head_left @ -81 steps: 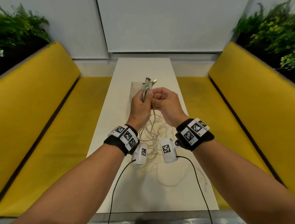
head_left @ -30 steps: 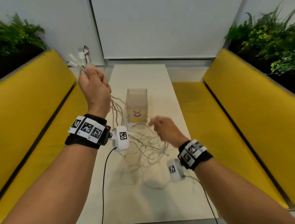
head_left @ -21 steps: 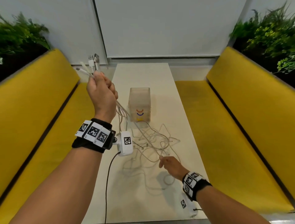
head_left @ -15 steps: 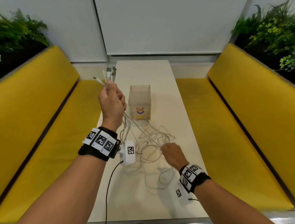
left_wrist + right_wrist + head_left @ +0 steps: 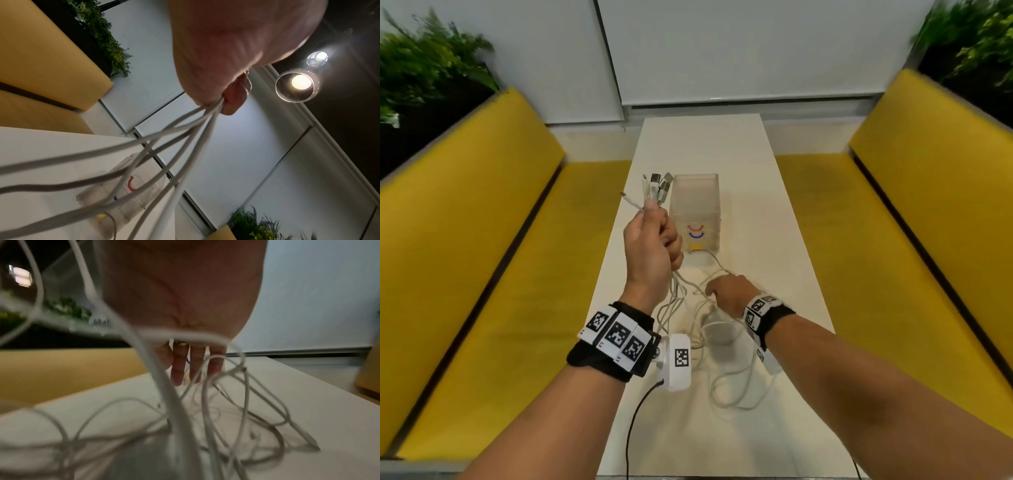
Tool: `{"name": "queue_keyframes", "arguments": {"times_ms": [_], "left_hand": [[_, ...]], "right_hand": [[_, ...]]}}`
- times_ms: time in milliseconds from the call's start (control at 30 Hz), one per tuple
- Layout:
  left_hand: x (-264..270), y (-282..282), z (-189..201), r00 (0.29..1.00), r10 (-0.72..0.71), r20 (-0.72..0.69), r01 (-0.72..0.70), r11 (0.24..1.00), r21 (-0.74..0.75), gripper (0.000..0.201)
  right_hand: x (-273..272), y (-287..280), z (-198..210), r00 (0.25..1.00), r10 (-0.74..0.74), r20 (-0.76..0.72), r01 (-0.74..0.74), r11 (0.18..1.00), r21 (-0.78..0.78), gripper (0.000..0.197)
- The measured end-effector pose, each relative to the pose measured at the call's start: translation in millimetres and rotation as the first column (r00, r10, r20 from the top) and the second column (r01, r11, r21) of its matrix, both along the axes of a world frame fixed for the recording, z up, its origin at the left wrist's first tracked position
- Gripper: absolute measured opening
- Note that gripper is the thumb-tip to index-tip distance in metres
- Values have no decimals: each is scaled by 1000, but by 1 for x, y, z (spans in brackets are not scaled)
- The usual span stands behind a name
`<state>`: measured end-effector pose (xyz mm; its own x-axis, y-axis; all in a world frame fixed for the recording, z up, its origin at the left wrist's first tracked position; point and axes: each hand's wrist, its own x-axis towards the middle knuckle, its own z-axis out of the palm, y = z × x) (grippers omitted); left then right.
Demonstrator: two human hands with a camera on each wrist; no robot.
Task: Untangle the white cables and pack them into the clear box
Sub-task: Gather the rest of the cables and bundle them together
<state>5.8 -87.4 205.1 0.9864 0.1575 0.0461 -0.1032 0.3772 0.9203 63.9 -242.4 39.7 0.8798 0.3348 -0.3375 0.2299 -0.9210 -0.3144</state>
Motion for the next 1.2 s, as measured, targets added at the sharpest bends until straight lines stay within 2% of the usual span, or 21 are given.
{"name": "queue_keyframes", "arguments": {"times_ms": [133,267,467,667,800,967,1033,1133,1200], "left_hand": [[2,4,-9,1000,-11,-6,11,1000,-11,37],[7,2,-16,999,-8,-31,7,999,-36,15],[15,-3,-21,999,16,-41,-16,1000,5,15],[18,-3,-19,999,33,-39,-32,999,30,18],[18,-4,-20,999,38,-39,-36,998,50,27],[19,-3,-20,998,48,-27,-46,997,57,20],[20,-2,-23,998,51,-24,-50,997,54,19],[21,1,-25,998,52,-28,-51,997,57,17],[21,3,-26,998,58,-30,-57,997,59,16]], "right_hand": [[-3,-6,-33,999,25,41,-19,989,-147,32],[-3,-8,-48,996,24,84,-10,985,-170,37],[-4,-5,-59,990,42,134,-10,974,-227,26],[-9,-7,-69,989,-19,144,40,988,-147,21],[-9,-6,-66,992,-50,116,63,991,-119,19],[-17,-4,-62,988,1,157,20,991,-130,21],[-20,-3,-55,983,0,184,13,998,-66,24],[-22,-9,-37,979,-89,186,67,991,119,21],[-26,-17,-21,976,-118,183,83,978,191,20]]}}
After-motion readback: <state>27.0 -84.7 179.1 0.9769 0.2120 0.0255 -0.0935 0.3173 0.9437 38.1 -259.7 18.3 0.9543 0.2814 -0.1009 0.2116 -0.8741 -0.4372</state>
